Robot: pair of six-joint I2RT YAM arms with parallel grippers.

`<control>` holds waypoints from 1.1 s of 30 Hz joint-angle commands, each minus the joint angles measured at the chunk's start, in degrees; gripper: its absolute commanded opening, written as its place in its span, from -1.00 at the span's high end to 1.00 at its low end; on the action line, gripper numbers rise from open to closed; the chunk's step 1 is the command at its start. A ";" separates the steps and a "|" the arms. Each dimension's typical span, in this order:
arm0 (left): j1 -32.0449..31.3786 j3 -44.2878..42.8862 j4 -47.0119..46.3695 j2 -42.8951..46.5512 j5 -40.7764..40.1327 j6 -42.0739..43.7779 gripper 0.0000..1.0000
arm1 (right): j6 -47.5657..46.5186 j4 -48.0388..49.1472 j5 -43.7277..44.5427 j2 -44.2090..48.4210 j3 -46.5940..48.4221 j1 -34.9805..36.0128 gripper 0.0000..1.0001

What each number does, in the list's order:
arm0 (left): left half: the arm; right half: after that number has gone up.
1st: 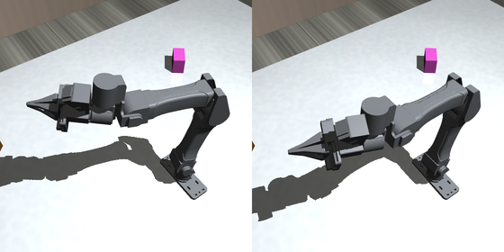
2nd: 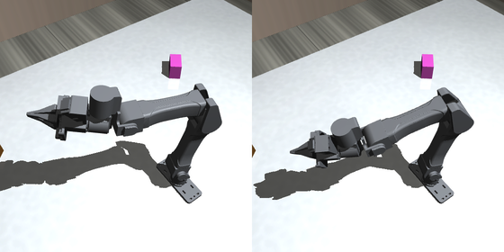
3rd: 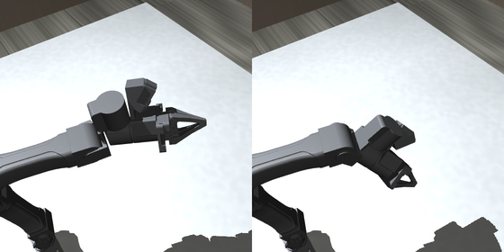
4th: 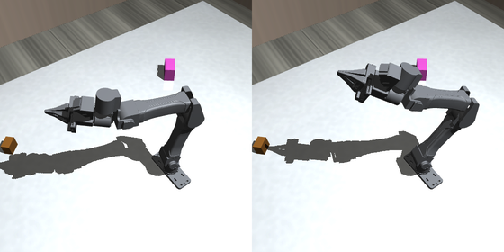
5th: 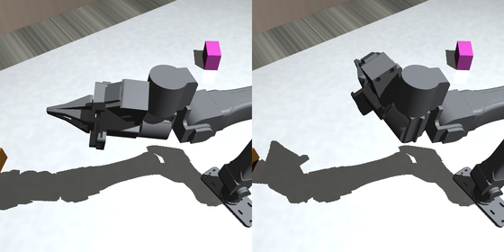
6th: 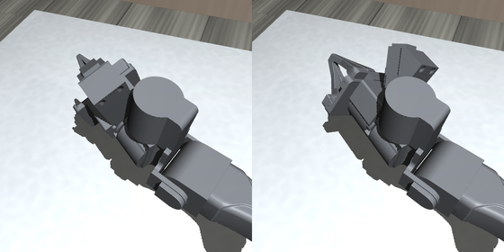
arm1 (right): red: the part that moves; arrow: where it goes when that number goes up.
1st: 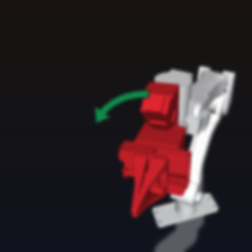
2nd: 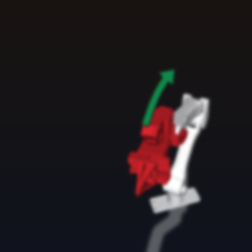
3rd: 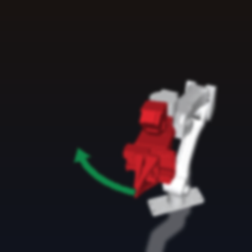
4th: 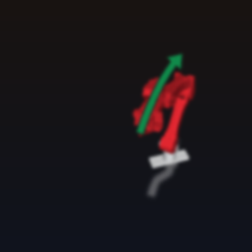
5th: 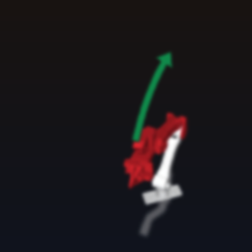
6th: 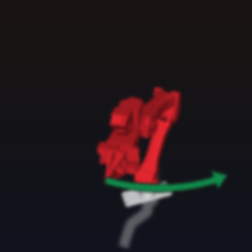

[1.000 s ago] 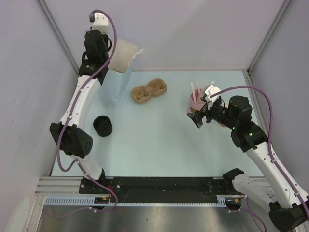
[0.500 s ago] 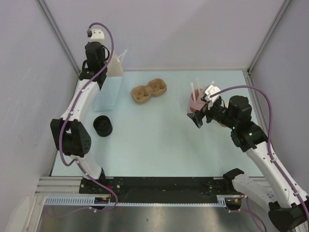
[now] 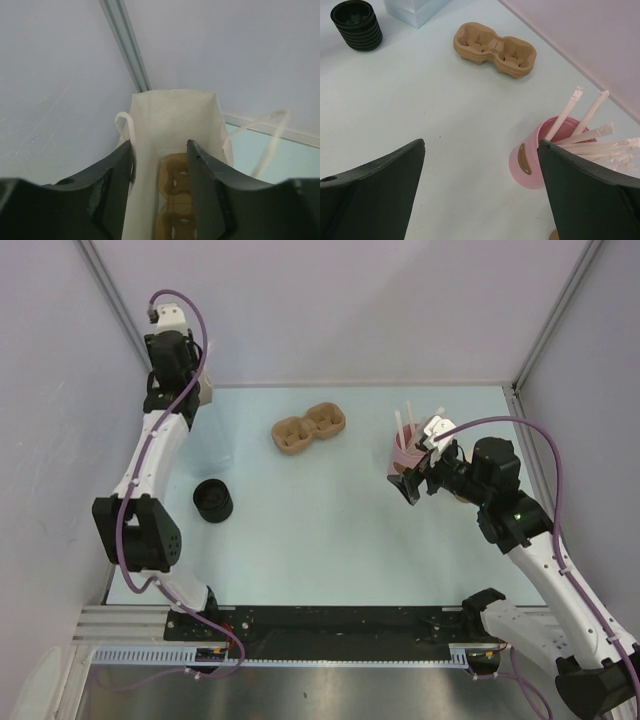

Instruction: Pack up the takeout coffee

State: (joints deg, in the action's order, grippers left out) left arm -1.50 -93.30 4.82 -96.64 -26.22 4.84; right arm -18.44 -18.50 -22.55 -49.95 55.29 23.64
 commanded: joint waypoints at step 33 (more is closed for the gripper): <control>-15.11 43.28 9.50 54.19 44.14 12.37 -0.99 | 15.27 -6.46 8.57 -18.33 10.46 -40.77 -0.65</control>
State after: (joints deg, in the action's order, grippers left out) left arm -16.34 -52.93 12.88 -43.29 13.45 11.25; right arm -5.67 -22.57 -13.37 -66.24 63.57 -14.52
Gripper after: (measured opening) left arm 0.994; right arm 0.853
